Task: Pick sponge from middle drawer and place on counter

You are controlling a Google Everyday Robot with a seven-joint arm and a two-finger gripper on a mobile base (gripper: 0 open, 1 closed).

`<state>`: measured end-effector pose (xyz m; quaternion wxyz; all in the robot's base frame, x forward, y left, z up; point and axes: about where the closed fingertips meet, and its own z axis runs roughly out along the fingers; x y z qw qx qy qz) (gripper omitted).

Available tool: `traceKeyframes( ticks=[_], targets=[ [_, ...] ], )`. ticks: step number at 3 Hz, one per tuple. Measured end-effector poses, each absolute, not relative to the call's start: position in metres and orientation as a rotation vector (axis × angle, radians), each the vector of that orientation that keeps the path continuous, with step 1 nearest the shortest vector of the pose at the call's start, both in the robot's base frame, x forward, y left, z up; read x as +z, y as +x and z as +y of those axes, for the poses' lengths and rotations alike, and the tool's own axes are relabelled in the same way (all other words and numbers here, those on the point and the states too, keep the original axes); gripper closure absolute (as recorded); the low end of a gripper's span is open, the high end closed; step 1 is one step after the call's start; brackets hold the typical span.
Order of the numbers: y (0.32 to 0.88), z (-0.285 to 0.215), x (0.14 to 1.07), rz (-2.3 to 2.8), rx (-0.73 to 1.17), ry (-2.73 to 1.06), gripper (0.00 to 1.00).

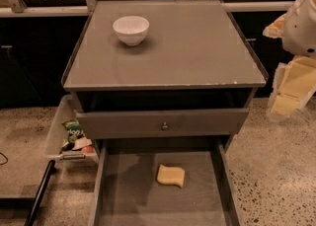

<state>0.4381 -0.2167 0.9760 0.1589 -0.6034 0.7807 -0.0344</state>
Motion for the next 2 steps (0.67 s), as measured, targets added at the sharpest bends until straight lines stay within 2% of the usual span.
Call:
traceKeyframes(
  ticks=[2],
  targets=[
    [0.432, -0.219, 0.939, 2.259, -0.034, -1.763, 0.0]
  ],
)
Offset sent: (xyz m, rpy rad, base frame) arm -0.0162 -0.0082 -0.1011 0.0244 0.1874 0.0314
